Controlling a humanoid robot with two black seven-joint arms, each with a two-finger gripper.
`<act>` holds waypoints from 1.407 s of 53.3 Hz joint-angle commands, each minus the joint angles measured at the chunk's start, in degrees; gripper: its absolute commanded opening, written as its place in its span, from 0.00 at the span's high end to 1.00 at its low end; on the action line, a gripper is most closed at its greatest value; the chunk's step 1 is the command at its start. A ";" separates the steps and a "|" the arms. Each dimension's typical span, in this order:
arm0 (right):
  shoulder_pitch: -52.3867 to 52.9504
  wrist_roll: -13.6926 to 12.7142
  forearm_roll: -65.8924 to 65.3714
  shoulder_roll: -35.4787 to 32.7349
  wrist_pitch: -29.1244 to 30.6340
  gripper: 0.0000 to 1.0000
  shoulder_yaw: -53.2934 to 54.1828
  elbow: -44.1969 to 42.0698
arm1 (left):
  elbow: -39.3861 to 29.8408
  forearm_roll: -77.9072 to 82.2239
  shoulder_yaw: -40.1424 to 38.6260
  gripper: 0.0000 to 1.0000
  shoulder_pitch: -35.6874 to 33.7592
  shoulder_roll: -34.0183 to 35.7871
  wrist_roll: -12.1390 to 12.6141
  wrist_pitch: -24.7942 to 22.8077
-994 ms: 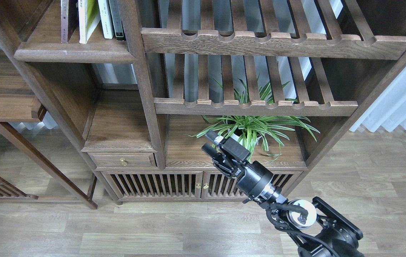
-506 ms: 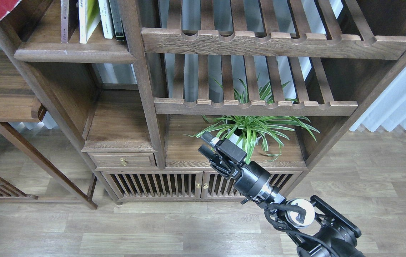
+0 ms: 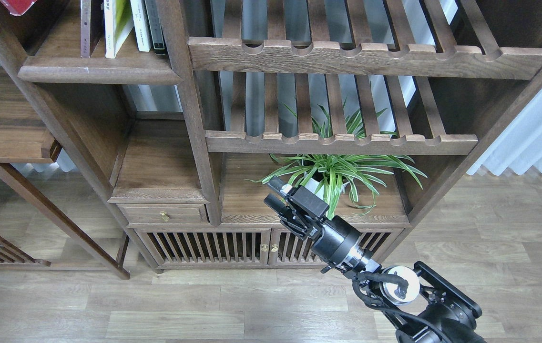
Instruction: Organize books on shelf
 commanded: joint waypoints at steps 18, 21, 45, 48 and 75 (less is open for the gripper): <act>0.05 0.00 -0.06 0.42 0.00 0.17 -0.19 -0.08 | 3.83 -0.09 6.25 0.96 -4.28 -1.70 -0.78 1.58; 0.05 0.00 -0.06 0.42 0.00 0.17 -0.19 -0.08 | 3.83 -0.09 6.42 0.96 -4.28 -1.87 -0.78 1.58; 0.66 0.00 -0.06 1.12 0.00 0.17 -0.11 -0.25 | 6.46 -0.09 8.18 0.69 -4.37 -3.10 -0.78 1.76; 0.66 0.00 -0.06 1.21 0.00 0.17 -0.11 -0.25 | 7.08 -0.09 8.18 0.66 -4.28 -3.10 -0.87 1.76; 0.58 0.00 -0.06 1.12 0.00 0.17 -0.11 -0.25 | 7.09 -0.53 8.00 0.56 -5.68 -5.48 -2.10 1.85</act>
